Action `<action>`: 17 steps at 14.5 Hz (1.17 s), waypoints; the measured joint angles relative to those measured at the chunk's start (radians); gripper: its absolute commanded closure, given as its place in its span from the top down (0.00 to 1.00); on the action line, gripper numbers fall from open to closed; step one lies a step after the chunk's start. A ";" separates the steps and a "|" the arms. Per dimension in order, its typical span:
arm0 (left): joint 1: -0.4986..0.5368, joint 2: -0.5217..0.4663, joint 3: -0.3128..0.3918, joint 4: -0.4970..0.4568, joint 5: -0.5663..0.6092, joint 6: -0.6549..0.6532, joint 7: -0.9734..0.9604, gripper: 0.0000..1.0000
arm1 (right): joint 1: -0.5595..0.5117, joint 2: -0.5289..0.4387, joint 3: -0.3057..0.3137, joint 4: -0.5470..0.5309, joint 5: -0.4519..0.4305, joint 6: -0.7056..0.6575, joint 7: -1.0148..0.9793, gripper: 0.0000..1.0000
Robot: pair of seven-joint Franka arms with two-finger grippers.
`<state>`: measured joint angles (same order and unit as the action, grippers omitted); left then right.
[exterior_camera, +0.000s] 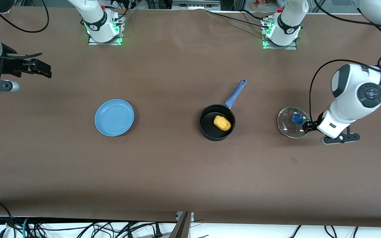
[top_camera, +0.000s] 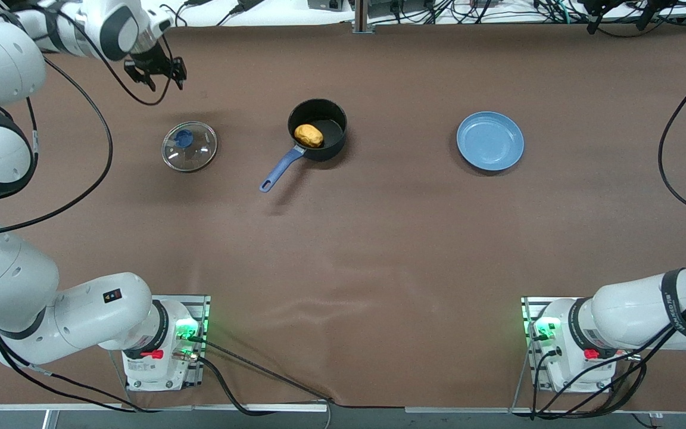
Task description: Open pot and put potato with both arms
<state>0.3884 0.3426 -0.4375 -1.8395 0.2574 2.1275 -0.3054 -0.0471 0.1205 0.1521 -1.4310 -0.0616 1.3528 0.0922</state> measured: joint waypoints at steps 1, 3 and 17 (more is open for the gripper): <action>0.000 -0.011 -0.004 0.041 -0.007 -0.052 0.000 0.78 | 0.000 0.000 0.000 0.000 0.000 0.000 0.000 1.00; 0.000 -0.040 -0.007 0.118 -0.048 -0.158 0.000 0.78 | 0.000 0.000 0.000 0.000 0.000 0.000 0.000 1.00; -0.124 -0.077 0.080 0.381 -0.109 -0.536 0.054 0.78 | 0.000 0.001 -0.001 0.000 0.000 0.001 0.000 1.00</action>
<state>0.2639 0.2653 -0.3577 -1.4585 0.1481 1.5916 -0.2512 -0.0475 0.1215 0.1512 -1.4309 -0.0615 1.3534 0.0922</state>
